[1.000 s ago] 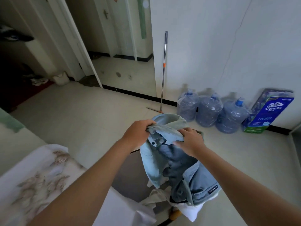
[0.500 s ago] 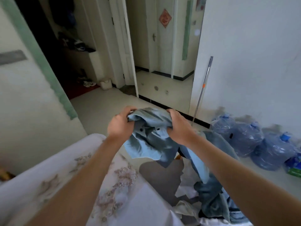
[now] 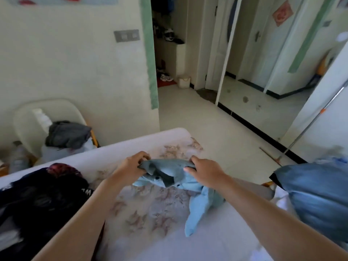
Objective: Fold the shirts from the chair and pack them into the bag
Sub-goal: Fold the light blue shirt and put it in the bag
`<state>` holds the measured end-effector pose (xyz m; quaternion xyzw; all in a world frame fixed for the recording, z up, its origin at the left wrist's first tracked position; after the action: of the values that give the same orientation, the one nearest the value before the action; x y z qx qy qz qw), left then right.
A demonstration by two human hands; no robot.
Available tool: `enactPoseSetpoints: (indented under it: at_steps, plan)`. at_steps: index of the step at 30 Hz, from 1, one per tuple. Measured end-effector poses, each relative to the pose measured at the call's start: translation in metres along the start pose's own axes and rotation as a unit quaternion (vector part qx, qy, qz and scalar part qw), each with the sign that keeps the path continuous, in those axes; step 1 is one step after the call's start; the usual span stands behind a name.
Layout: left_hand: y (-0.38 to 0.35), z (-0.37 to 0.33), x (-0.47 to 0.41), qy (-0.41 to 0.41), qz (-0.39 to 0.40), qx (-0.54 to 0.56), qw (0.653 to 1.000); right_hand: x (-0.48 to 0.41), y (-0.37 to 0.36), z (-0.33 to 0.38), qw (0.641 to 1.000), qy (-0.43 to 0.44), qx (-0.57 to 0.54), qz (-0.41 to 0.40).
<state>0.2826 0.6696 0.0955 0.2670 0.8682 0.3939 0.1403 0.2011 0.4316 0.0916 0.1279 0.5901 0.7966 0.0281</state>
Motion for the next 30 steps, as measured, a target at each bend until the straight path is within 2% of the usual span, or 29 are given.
enactPoseSetpoints:
  at_steps: [3, 7, 9, 10, 11, 12, 14, 15, 16, 17, 20, 22, 26, 28, 30]
  plan:
    - [0.005, 0.034, 0.020, 0.017, 0.038, 0.007, 0.999, -0.004, -0.009, 0.024, 0.998, 0.007, 0.020, 0.065]
    - [0.001, 0.047, 0.029, 0.042, 0.159, 0.000, 0.986, -0.031, -0.010, 0.043, 0.986, -0.009, 0.032, 0.163]
    - [-0.002, 0.054, 0.033, 0.108, 0.218, 0.047, 0.969, -0.058, -0.009, 0.050, 0.985, -0.013, 0.020, 0.173]
    - [-0.001, 0.059, 0.032, 0.137, 0.232, 0.066, 0.961, -0.075, -0.006, 0.057, 0.989, -0.002, 0.011, 0.150]
    - [0.002, 0.067, 0.025, 0.150, 0.212, 0.082, 0.962, -0.093, 0.004, 0.066, 0.995, 0.018, -0.003, 0.094]
    - [0.011, 0.076, 0.014, 0.154, 0.154, 0.088, 0.972, -0.112, 0.019, 0.076, 0.999, 0.044, -0.021, 0.002]
    - [0.037, 0.101, -0.006, 0.179, -0.037, 0.090, 0.979, -0.134, 0.048, 0.098, 0.975, 0.099, -0.062, -0.190]
    - [0.048, 0.113, -0.010, 0.208, -0.126, 0.084, 0.966, -0.142, 0.054, 0.107, 0.961, 0.109, -0.074, -0.241]
    - [0.054, 0.120, -0.011, 0.237, -0.185, 0.069, 0.951, -0.150, 0.052, 0.115, 0.958, 0.108, -0.075, -0.256]
    - [0.053, 0.125, -0.014, 0.254, -0.206, 0.043, 0.944, -0.159, 0.043, 0.120, 0.963, 0.106, -0.062, -0.241]
    - [0.028, 0.129, -0.030, 0.245, -0.150, -0.060, 0.956, -0.179, -0.008, 0.119, 0.986, 0.113, -0.008, -0.123]
    - [-0.002, 0.131, -0.042, 0.205, -0.106, -0.044, 0.972, -0.184, -0.055, 0.095, 0.995, 0.082, 0.037, -0.036]
    - [-0.081, 0.127, -0.050, 0.162, 0.054, 0.037, 0.985, -0.183, -0.139, 0.024, 0.990, -0.080, 0.052, 0.105]
    - [-0.115, 0.126, -0.051, 0.138, 0.125, 0.030, 0.982, -0.178, -0.163, 0.013, 0.978, -0.085, 0.119, 0.150]
    - [-0.142, 0.131, -0.047, 0.134, 0.171, 0.009, 0.976, -0.172, -0.173, 0.016, 0.972, -0.051, 0.152, 0.175]
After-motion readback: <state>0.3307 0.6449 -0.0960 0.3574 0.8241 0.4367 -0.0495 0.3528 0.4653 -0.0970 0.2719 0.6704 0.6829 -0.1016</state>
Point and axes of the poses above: each hand's wrist, its own x-axis away from the middle knuckle, its own y-axis out of the back of the hand, z = x × y, the point moved 8 cm from there along -x, towards the middle knuckle, and after that the axes turned 13 degrees about -y, right-handed, at the moved point
